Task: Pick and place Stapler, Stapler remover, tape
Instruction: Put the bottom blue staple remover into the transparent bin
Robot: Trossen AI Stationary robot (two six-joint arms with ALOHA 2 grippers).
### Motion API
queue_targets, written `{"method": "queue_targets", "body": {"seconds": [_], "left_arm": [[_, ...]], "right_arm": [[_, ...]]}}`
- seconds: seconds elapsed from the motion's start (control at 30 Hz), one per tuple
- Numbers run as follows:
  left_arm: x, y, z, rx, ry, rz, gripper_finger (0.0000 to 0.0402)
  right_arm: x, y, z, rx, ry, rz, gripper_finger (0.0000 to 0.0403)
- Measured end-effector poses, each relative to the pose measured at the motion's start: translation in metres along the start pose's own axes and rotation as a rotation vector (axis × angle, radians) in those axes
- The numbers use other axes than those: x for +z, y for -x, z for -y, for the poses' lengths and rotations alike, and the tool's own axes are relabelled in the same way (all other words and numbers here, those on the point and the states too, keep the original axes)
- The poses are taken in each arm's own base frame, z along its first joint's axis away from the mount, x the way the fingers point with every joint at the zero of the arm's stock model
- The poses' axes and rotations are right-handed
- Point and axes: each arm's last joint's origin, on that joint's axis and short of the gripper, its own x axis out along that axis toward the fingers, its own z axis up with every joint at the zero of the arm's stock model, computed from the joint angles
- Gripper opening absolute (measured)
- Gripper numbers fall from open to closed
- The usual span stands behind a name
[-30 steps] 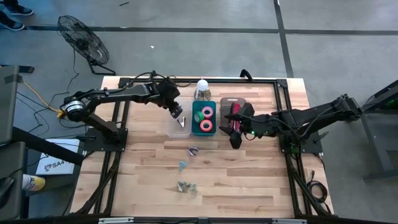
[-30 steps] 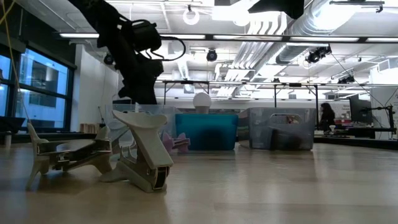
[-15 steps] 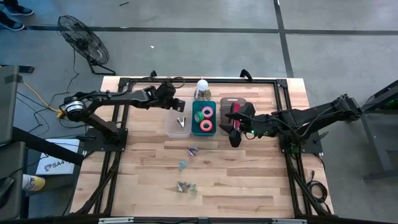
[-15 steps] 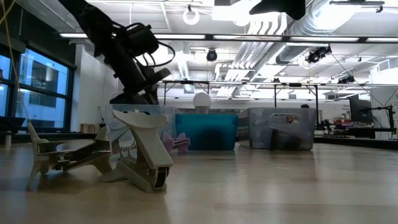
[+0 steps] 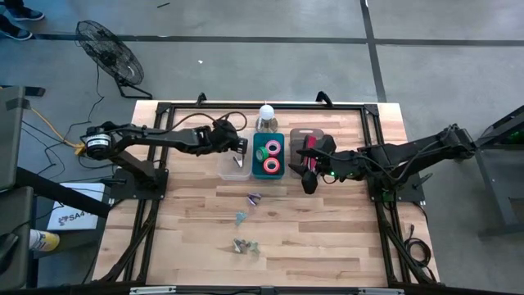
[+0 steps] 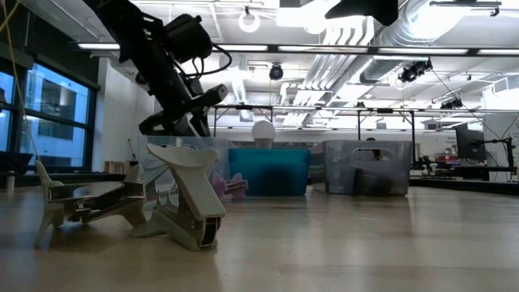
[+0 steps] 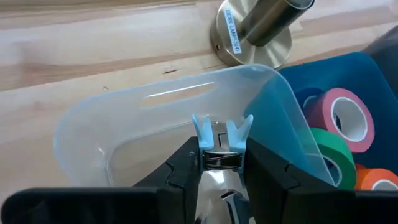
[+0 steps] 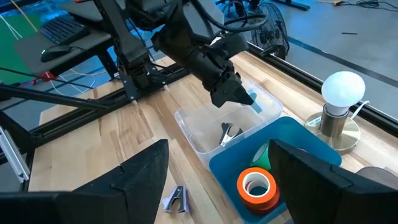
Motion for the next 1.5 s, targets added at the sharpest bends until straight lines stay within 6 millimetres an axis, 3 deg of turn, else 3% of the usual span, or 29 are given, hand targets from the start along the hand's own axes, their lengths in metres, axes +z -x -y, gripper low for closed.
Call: {"method": "queue_targets", "body": {"seconds": [0.4,0.67,1.13,1.5], "left_arm": [[-0.017,-0.023,-0.004,0.075,-0.038,-0.08,0.0102],[-0.019,-0.025,-0.004,0.075,-0.042,-0.094,0.0105],[-0.02,-0.025,-0.003,0.055,-0.04,-0.121,0.0226],[-0.002,-0.014,0.012,0.04,-0.104,-0.138,0.0239]], "right_arm": [[0.0,0.0,0.0,0.01,-0.001,-0.005,0.0268],[0.0,0.0,0.0,0.014,-0.001,-0.007,0.0268],[-0.001,0.0,-0.001,0.049,-0.001,-0.029,0.0268],[-0.001,0.0,-0.002,0.062,-0.008,-0.037,0.0268]]}}
